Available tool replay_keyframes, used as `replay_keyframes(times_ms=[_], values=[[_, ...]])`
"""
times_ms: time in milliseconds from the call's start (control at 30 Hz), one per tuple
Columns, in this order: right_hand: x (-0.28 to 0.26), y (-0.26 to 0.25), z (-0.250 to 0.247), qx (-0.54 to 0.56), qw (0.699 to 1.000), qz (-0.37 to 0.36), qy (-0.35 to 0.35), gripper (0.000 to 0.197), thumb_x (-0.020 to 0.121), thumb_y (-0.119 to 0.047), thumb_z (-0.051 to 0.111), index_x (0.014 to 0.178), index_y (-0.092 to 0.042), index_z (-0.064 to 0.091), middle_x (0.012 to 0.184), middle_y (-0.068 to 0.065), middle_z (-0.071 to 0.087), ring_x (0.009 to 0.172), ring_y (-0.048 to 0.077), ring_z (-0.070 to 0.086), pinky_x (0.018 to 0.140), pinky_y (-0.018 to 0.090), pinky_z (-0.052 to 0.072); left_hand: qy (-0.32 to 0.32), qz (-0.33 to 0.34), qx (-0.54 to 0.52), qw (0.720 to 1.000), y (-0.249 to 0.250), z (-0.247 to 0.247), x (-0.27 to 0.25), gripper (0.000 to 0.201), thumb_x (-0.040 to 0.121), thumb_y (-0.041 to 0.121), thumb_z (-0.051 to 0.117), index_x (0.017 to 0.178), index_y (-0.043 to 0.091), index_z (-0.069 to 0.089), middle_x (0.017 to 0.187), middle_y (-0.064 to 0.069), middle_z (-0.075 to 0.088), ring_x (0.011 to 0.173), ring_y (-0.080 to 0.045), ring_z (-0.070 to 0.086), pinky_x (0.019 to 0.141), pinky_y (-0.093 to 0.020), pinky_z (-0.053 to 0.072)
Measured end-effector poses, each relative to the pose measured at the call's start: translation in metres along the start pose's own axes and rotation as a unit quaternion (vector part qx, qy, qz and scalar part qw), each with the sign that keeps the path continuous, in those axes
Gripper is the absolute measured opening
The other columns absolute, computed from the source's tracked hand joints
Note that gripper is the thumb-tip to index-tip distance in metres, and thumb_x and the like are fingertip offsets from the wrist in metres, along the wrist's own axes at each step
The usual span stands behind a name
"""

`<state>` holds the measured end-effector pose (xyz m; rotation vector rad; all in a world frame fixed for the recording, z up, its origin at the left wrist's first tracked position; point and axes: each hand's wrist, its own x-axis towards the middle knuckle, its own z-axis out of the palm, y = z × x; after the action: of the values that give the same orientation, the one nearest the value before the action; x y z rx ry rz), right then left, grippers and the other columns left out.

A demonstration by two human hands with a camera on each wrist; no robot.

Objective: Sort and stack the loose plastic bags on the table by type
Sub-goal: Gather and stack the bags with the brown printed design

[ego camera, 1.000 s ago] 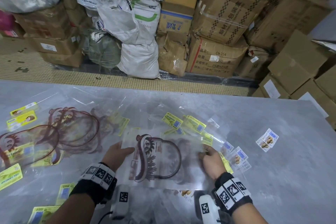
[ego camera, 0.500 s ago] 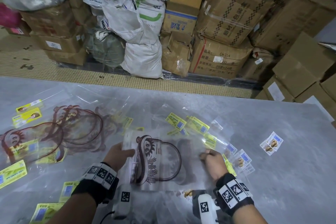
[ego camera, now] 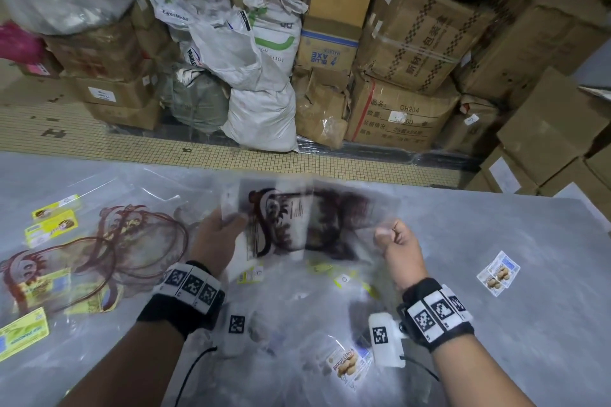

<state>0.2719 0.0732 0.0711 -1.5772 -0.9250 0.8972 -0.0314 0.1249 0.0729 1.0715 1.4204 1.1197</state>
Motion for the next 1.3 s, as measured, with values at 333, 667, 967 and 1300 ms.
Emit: replay_keyframes(times_ms=[333,667,967,1300], values=[[0.008,0.009,0.017,-0.034,0.998,0.005,0.046,0.02,0.096,0.001,0.048,0.084,-0.014,0.047,0.075,-0.001,0.048,0.065,0.011,0.044,0.057,0.016,0.04,0.036,0.022,0.023,0.999,-0.003,0.034,0.005,0.02,0.093,0.01,0.063,0.079,0.025,0.065,0.087,0.014,0.065,0.082,0.001,0.058,0.082,-0.025,0.048],[0.02,0.019,0.029,-0.053,0.997,0.042,0.038,0.031,0.097,-0.001,0.049,0.078,-0.022,0.035,0.068,-0.002,0.037,0.044,0.0,0.041,0.047,0.016,0.042,0.035,-0.004,0.026,0.999,-0.015,0.043,0.016,0.012,0.087,0.009,0.069,0.094,0.017,0.065,0.087,0.002,0.066,0.072,-0.01,0.058,0.051,-0.012,0.046],[0.026,0.031,0.038,-0.045,0.995,0.081,0.025,0.026,0.098,-0.013,0.05,0.079,-0.029,0.043,0.082,0.003,0.055,0.071,0.021,0.056,0.07,0.046,0.056,0.05,0.011,-0.015,0.999,0.0,0.056,0.014,0.035,0.082,0.0,0.071,0.077,0.031,0.057,0.081,0.012,0.061,0.073,0.0,0.055,0.064,-0.021,0.045],[0.038,0.022,0.027,-0.103,0.993,0.048,0.036,0.012,0.096,-0.008,0.048,0.088,-0.016,0.048,0.075,0.006,0.056,0.067,0.021,0.052,0.062,0.035,0.046,0.061,-0.049,0.048,0.996,-0.008,0.04,0.037,0.021,0.08,0.003,0.073,0.068,0.017,0.063,0.074,0.0,0.063,0.076,-0.022,0.059,0.073,-0.032,0.048]])
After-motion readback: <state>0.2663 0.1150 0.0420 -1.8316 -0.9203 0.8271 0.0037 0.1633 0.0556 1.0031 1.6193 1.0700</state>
